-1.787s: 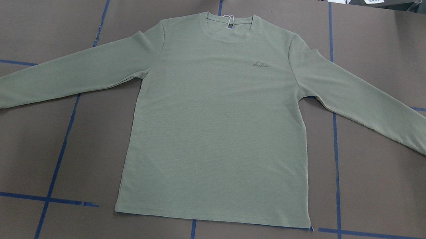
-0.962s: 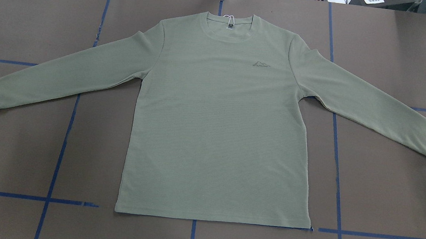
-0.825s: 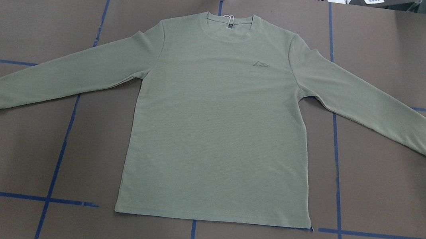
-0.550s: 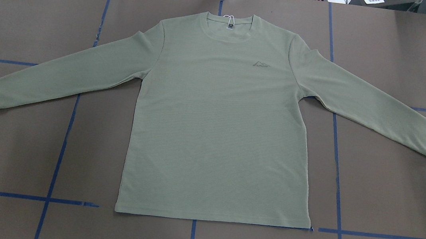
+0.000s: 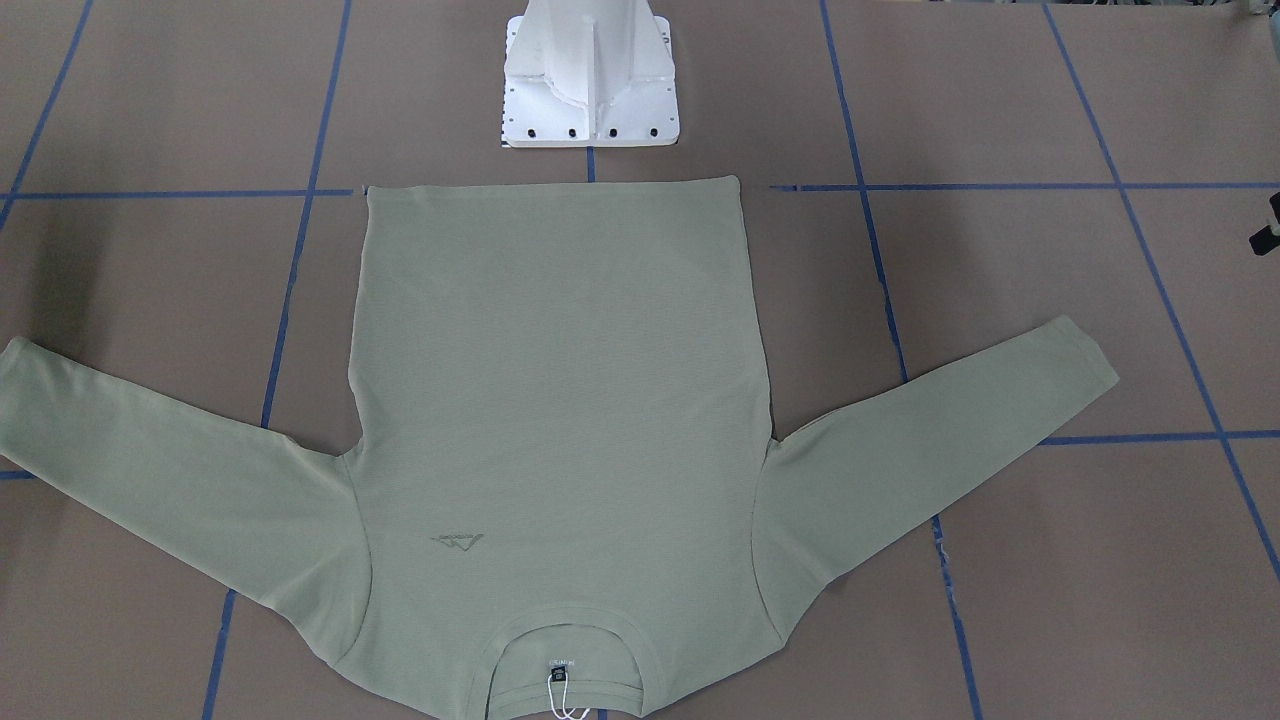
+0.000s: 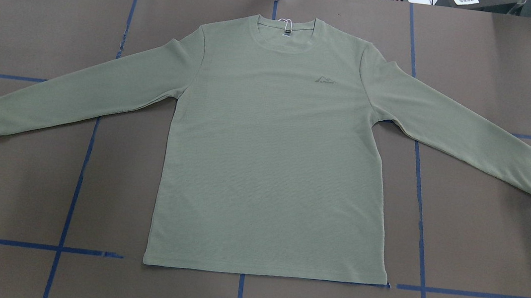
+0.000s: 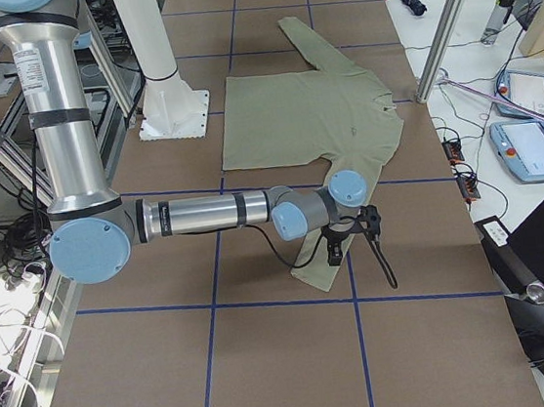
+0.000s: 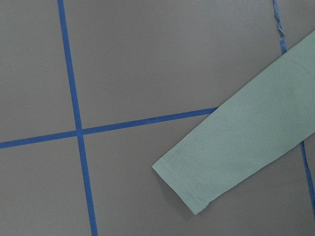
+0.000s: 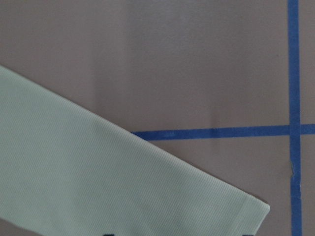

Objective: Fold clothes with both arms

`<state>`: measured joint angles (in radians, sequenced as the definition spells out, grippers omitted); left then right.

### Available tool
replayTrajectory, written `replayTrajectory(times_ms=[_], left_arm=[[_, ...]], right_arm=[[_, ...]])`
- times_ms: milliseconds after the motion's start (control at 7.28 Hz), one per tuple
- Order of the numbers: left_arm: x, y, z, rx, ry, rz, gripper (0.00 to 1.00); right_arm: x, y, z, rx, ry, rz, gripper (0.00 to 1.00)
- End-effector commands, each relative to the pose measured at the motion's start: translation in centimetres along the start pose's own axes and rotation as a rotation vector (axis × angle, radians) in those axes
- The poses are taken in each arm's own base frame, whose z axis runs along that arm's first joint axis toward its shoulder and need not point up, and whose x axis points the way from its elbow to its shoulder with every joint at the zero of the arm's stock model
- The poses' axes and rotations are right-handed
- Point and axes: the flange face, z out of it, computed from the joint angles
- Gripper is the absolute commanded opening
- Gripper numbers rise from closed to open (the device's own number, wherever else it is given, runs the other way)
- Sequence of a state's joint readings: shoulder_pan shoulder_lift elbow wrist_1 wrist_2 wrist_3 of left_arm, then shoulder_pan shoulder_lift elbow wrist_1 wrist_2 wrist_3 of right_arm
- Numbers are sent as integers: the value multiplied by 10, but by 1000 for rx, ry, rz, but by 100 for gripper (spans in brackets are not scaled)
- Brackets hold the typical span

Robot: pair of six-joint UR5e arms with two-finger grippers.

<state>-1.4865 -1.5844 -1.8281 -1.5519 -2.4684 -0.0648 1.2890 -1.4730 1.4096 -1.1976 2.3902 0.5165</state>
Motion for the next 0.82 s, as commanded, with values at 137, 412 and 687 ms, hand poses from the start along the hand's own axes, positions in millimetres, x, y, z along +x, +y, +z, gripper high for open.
replayTrajectory(times_ms=[137,412,687], left_arm=[[5,-1,-4,7,6,8,100],[7,-4,-5,11,5,11,100],[8,-4,-6,12,5,14,100]], right_arm=[[51,25,33,2,3,167,89],[68,19,56,-30,40,196,85],[72,18,61,-38,47,211,76]])
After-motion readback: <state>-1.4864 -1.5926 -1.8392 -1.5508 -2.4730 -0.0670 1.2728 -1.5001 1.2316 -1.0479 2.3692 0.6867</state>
